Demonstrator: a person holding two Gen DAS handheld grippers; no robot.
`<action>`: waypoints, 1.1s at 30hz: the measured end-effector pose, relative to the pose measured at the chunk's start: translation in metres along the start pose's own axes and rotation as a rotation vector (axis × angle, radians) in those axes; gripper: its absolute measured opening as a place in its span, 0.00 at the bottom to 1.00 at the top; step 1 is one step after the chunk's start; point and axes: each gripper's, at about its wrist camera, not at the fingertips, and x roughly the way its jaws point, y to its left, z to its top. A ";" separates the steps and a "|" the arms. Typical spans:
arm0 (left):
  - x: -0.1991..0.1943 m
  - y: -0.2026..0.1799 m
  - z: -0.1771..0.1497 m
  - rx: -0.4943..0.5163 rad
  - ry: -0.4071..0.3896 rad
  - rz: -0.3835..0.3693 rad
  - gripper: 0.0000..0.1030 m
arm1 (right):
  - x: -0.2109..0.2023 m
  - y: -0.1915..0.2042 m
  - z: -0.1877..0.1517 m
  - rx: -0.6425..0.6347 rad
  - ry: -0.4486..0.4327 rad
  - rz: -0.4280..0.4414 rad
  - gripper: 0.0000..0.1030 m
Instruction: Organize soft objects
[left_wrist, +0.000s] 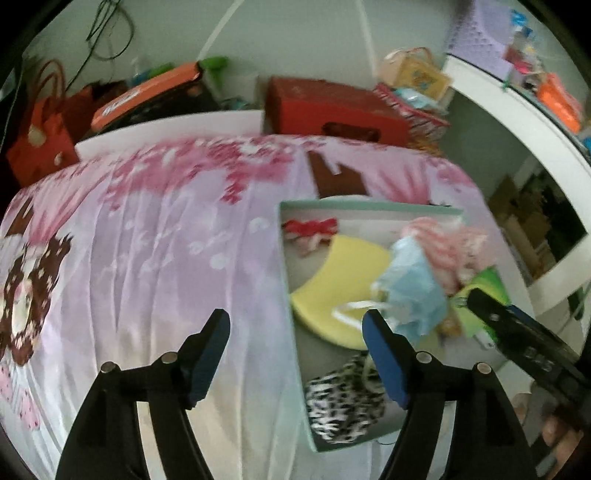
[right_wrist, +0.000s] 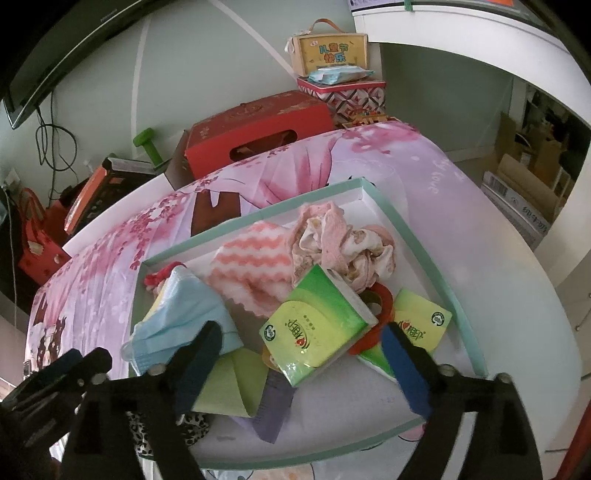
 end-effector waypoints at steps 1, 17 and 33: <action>0.002 0.003 0.000 -0.010 0.006 0.011 0.73 | 0.000 0.000 0.000 -0.001 -0.001 0.001 0.95; 0.015 0.028 -0.005 -0.089 0.046 0.140 0.99 | 0.001 0.007 -0.001 -0.035 -0.014 -0.006 1.00; 0.005 0.030 0.000 -0.076 0.001 0.191 0.99 | -0.007 0.020 -0.003 -0.089 -0.019 -0.005 1.00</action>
